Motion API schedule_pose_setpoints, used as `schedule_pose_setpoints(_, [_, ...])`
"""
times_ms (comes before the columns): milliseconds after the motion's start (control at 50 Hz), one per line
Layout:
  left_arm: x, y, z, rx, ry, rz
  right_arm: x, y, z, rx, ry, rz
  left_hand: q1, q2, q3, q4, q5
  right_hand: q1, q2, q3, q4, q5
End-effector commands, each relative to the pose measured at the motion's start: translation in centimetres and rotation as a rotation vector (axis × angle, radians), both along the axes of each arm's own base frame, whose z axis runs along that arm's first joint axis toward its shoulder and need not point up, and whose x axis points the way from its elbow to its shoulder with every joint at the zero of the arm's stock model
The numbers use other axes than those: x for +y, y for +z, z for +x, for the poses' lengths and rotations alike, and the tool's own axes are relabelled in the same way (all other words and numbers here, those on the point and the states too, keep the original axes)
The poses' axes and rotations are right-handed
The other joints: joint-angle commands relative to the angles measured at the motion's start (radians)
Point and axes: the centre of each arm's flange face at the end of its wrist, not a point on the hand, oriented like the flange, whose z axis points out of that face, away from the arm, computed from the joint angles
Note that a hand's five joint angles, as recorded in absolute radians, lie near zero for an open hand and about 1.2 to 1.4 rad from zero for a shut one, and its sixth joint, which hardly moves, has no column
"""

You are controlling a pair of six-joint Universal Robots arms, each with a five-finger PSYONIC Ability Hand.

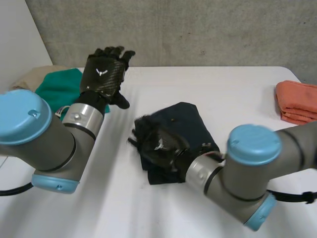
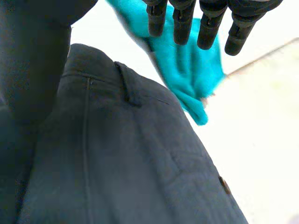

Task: Fold the laundry.

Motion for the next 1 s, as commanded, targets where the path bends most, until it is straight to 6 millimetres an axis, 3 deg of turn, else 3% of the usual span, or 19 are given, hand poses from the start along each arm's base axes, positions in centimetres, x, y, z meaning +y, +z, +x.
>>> schedule_pose_setpoints(20, [-0.3,2.2,-0.8,0.049,-0.005,-0.032,-4.6,6.0,-4.4,-0.386,-0.265,0.409,-0.017,-0.035,-0.043,-0.029,-0.048,-0.057,-0.046,-0.042,-0.046,-0.048])
schedule_pose_setpoints(80, [0.0,2.4,-2.1,0.044,-0.037,-0.02,-6.8,7.1,-6.8,-0.48,-0.398,0.472,-0.017,-0.035,-0.043,-0.029,-0.048,-0.057,-0.046,-0.042,-0.046,-0.048])
schedule_pose_setpoints(160, [0.7,0.7,-4.6,0.007,-0.096,0.038,-8.7,8.0,-9.6,-0.479,-0.541,0.476,-0.017,-0.035,-0.043,-0.029,-0.048,-0.057,-0.046,-0.042,-0.046,-0.048])
schedule_pose_setpoints(240, [1.4,-1.3,-6.7,-0.045,-0.141,0.121,-9.8,8.1,-9.7,-0.432,-0.573,0.492,-0.016,-0.034,-0.042,-0.028,-0.047,-0.057,-0.046,-0.042,-0.046,-0.048])
schedule_pose_setpoints(360, [1.5,-4.7,-7.6,-0.135,-0.139,0.275,-11.9,5.9,-8.9,-0.327,-0.596,0.551,-0.013,-0.031,-0.039,-0.025,-0.044,-0.057,-0.046,-0.042,-0.046,-0.048])
schedule_pose_setpoints(480, [1.8,-8.2,-7.2,-0.218,-0.128,0.401,-13.0,1.6,-8.1,-0.196,-0.582,0.639,-0.001,-0.02,-0.027,-0.014,-0.032,-0.057,-0.046,-0.042,-0.046,-0.048])
schedule_pose_setpoints(580, [2.3,-11.5,-6.2,-0.313,-0.1,0.521,-13.0,-1.0,-7.8,-0.093,-0.571,0.606,0.01,-0.008,-0.015,-0.002,-0.021,-0.057,-0.046,-0.042,-0.046,-0.048])
schedule_pose_setpoints(660, [2.4,-12.2,-5.8,-0.345,-0.088,0.558,-13.4,-1.9,-8.2,-0.011,-0.6,0.526,0.01,-0.008,-0.015,-0.002,-0.021,-0.057,-0.046,-0.042,-0.046,-0.048])
schedule_pose_setpoints(780, [2.3,-11.1,-5.7,-0.326,-0.09,0.543,-12.9,-0.5,-8.2,0.062,-0.623,0.385,0.005,-0.014,-0.021,-0.008,-0.026,-0.057,-0.046,-0.042,-0.046,-0.048])
schedule_pose_setpoints(880, [2.4,-4.7,-5.0,-0.229,-0.093,0.428,-11.8,2.0,-7.5,-0.005,-0.603,0.303,-0.007,-0.025,-0.033,-0.019,-0.038,-0.057,-0.046,-0.042,-0.046,-0.048])
schedule_pose_setpoints(1000, [3.9,0.4,-4.8,-0.147,-0.197,0.312,-10.0,4.6,-8.0,-0.133,-0.614,0.133,-0.013,-0.031,-0.039,-0.025,-0.044,-0.057,-0.046,-0.042,-0.046,-0.048])
